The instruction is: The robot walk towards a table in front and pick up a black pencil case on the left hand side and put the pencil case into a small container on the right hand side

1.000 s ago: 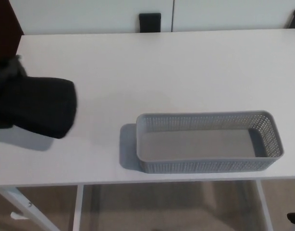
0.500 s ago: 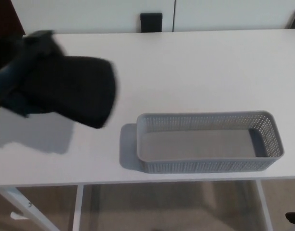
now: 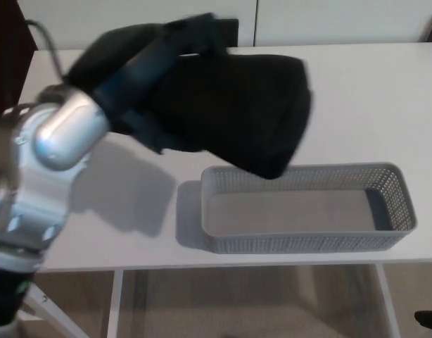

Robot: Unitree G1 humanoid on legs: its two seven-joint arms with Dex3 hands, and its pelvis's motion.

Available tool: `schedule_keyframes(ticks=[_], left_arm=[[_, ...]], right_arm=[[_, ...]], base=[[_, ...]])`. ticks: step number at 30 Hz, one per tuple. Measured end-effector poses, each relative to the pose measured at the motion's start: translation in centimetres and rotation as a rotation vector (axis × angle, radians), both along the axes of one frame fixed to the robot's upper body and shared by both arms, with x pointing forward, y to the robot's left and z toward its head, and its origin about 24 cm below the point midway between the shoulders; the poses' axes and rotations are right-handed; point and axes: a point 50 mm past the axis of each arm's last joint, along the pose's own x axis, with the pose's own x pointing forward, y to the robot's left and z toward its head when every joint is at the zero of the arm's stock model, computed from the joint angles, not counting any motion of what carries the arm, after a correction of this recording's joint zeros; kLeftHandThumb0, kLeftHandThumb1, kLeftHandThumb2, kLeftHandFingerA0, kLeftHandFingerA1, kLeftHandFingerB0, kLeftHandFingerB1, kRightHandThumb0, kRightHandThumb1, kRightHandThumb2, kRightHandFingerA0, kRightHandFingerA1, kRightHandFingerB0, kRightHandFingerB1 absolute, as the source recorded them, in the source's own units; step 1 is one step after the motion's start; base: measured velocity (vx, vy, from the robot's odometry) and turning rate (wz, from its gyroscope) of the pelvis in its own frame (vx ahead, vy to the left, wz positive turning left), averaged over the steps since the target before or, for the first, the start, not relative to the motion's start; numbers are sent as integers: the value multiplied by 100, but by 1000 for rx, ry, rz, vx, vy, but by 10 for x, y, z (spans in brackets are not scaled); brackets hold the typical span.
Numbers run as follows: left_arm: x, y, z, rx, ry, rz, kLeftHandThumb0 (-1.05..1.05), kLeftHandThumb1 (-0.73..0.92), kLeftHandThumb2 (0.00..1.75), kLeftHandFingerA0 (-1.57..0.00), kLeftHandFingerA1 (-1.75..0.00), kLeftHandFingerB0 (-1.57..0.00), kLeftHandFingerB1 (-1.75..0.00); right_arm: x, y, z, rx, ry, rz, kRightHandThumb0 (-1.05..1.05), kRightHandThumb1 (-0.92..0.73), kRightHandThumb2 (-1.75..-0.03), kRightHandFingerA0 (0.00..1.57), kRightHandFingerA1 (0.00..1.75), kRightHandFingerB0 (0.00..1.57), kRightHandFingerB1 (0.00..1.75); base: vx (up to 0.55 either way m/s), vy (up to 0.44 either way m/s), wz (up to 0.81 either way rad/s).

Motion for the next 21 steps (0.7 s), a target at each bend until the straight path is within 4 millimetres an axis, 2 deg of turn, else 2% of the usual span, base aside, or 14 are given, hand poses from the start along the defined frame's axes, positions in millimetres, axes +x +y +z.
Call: schedule_keyframes(ticks=[5,6,9,10,11,12,18,21], left_arm=[[8,-22,-4,-56,80,-19,-22,63,55,-75,-175,-53,-174],[9,-26,-5,-68,98,-20,-24,65,54,-74,-175,-57,-172],[14,-36,-13,-112,172,-12,-26,62,57,-73,-175,-56,-166],[15,-39,-15,-123,191,-10,-32,44,79,-109,-139,-87,-123],[16,-41,-17,-131,205,-9,-32,44,79,-109,-139,-87,-123],[18,-46,-22,-153,249,-2,-23,63,56,-75,-175,-56,-171],[23,-64,-43,-260,431,19,-20,65,55,-73,-175,-53,-175],[25,-71,-55,-310,521,44,-23,62,57,-74,-175,-60,-166]], right_arm=[[0,1,0,0,2,5,-39,-60,-59,74,59,61,42],[0,1,0,0,3,6,-40,-61,-59,73,57,60,41],[0,1,-1,-1,4,9,-40,-61,-59,72,60,60,42],[0,1,-1,-1,4,9,-41,-61,-58,71,57,61,42],[0,1,-1,-1,4,10,-41,-61,-58,71,57,61,42],[0,2,-1,-1,5,11,-42,-60,-58,71,55,62,42],[1,2,-1,0,4,12,-41,-60,-58,71,55,63,42],[1,2,-1,0,4,15,-43,-61,-59,78,58,61,42]], base=[[0,0,0],[0,0,0],[0,0,0],[0,0,0],[0,0,0],[0,0,0],[0,0,0],[0,0,0]])
